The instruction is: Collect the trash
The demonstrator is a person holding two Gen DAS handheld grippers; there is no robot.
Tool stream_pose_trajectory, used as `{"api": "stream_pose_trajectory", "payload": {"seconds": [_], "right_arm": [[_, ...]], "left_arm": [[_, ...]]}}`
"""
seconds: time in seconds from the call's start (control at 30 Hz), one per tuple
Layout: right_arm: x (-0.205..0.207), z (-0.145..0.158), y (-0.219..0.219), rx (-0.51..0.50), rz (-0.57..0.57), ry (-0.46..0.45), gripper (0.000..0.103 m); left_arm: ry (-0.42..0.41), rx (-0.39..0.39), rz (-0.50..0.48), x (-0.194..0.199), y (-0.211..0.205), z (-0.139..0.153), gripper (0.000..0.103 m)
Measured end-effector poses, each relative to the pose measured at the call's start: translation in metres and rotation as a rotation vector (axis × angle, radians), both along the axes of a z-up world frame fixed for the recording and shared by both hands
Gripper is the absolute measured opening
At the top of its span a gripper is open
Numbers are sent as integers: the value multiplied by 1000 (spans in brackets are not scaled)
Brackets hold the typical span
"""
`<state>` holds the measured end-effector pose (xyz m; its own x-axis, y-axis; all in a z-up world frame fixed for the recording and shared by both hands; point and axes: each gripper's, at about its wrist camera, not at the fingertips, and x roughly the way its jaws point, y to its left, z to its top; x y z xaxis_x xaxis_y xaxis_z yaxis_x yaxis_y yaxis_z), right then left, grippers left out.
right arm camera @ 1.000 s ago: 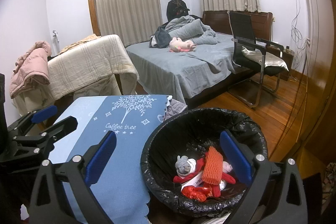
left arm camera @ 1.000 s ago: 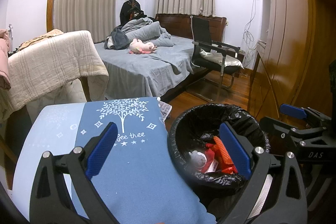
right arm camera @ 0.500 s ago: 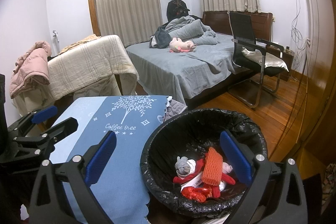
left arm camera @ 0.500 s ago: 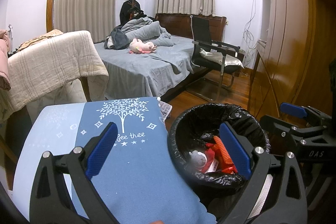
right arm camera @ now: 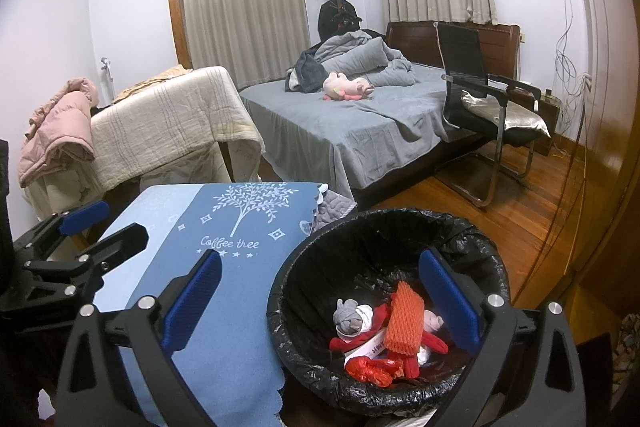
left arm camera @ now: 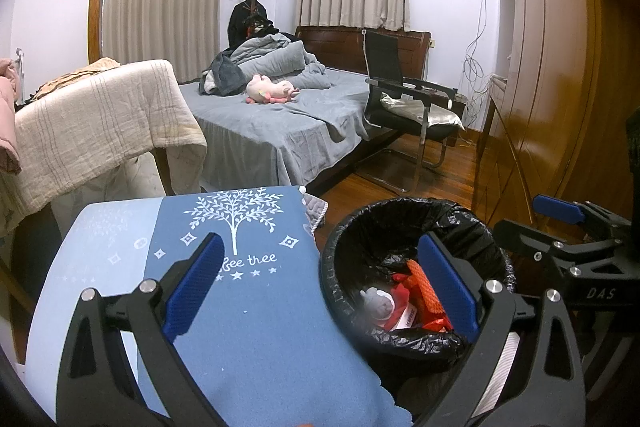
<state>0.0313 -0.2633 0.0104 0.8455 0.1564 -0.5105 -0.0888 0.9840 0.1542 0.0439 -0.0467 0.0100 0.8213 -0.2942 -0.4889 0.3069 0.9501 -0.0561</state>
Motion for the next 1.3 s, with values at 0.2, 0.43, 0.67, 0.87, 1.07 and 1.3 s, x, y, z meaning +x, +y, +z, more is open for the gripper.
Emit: {"api": "stream_pose_trajectory", "payload": {"seconds": [0.2,0.43,0.67,0.87,1.07,1.3], "right_arm": [[1,-1,1,0,-1,2,97],[2,-2,1,-1,0,3,97],[3,-10,1,3,1,11,97],[4,-13,1,3,2,14,97],[4,-13,1,3,2,15,97],[4,-14,0,3,3,16,97]], "left_arm": [[5,0,-1,2,2,-1,95],[4,2,-2,2,3,-1,95],[1,1,-3,3,4,-1,95],[1,2,-3,3,5,-3,95],[6,1,-3,3,3,-4,95],[6,3,-3,2,2,-5,95]]}}
